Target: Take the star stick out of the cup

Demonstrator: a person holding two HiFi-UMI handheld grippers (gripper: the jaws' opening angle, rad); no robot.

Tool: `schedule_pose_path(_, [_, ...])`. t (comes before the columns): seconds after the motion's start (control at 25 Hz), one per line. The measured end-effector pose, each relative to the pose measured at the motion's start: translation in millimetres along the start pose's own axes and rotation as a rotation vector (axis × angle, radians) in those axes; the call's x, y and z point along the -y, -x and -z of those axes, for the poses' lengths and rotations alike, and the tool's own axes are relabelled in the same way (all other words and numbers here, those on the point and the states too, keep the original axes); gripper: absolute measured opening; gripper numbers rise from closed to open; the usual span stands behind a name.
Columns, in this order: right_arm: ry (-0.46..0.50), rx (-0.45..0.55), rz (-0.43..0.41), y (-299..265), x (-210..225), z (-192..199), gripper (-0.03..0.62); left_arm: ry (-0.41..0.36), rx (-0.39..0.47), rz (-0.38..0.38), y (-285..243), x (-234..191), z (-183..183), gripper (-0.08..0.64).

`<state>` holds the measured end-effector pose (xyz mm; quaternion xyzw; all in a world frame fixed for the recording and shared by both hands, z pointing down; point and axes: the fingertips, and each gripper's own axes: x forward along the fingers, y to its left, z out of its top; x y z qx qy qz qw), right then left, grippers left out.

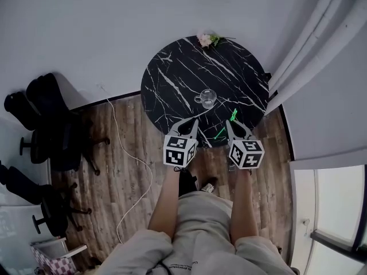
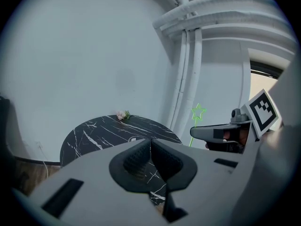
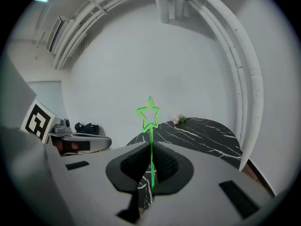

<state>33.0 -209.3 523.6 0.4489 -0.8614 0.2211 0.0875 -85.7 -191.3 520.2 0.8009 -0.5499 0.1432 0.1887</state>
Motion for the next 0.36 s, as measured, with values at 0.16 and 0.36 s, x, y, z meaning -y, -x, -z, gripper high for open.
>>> schedule_pose_path(0.16, [-0.007, -0.003, -0.006, -0.2, 1.9, 0.0, 0.04, 0.011, -0.005, -0.002, -3.3, -1.8, 2.2, 0.023])
schedule_pose_path(0.36, [-0.02, -0.007, -0.015, -1.0, 5.1, 1.6, 0.04, 0.023, -0.006, -0.009, -5.9, -5.0, 3.2, 0.023])
